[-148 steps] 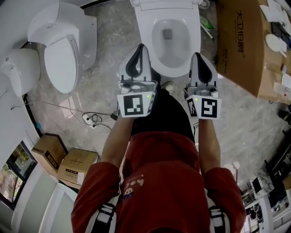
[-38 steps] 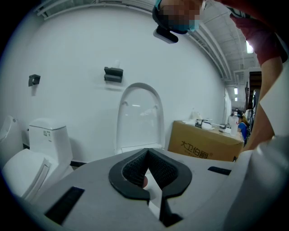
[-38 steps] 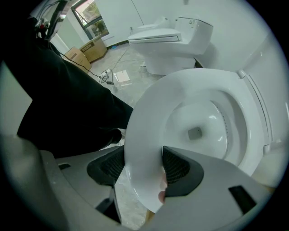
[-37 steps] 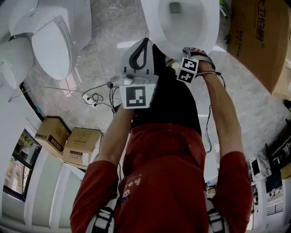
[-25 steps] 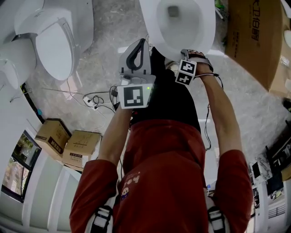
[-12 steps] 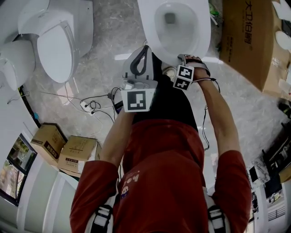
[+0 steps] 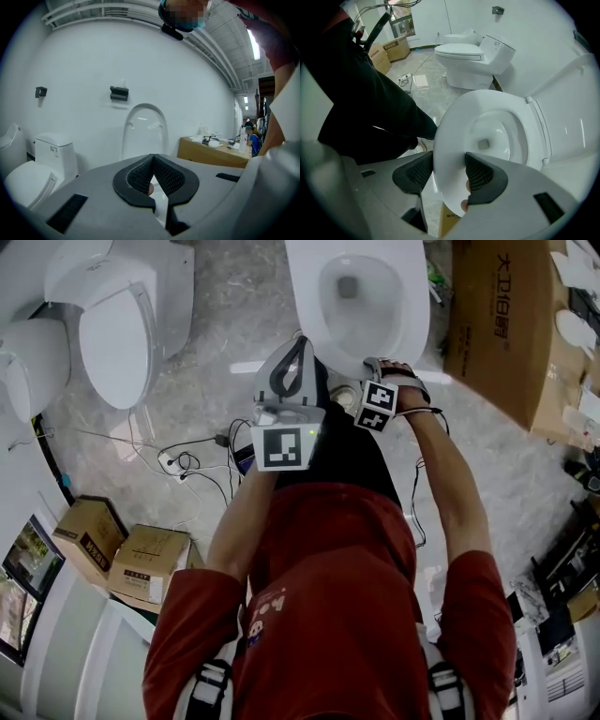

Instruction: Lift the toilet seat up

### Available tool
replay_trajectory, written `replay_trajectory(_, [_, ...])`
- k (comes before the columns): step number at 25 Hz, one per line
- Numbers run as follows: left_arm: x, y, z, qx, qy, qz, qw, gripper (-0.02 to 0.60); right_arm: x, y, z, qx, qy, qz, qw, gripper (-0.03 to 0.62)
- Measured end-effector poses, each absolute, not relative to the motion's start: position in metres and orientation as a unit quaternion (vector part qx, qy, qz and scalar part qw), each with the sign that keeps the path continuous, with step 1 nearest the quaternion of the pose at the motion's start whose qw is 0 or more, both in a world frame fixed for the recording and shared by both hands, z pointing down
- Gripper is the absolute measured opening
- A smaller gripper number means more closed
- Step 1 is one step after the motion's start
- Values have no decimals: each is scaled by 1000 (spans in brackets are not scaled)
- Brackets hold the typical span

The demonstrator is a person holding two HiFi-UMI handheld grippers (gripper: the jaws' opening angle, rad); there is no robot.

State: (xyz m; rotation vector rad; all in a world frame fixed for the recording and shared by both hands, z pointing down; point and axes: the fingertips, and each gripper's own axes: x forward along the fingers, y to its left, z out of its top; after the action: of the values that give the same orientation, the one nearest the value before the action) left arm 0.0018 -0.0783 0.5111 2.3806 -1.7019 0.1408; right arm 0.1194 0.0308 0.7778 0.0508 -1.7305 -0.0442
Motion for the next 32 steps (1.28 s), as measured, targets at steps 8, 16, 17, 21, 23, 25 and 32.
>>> replay_trajectory(8, [1, -68, 500, 803, -586, 34, 103, 9, 119, 29, 761, 31, -762, -46, 645, 213])
replay_trajectory(16, [-2, -60, 495, 800, -591, 28, 104, 9, 117, 27, 744, 45, -764, -75, 639, 198])
replay_trajectory(17, [-2, -60, 493, 800, -591, 25, 101, 9, 117, 27, 743, 47, -764, -78, 638, 196])
replay_trajectory(21, [1, -58, 488, 803, -588, 27, 96, 9, 119, 25, 736, 57, -765, -90, 635, 195])
replay_trajectory(23, [3, -56, 486, 804, -587, 28, 94, 9, 121, 25, 734, 60, -764, -97, 635, 195])
replay_trajectory(25, [3, -55, 483, 804, -588, 24, 92, 9, 122, 25, 730, 63, -764, -103, 634, 195])
replay_trajectory(32, [4, -54, 472, 802, -590, 13, 89, 9, 120, 20, 714, 69, -767, -128, 625, 195])
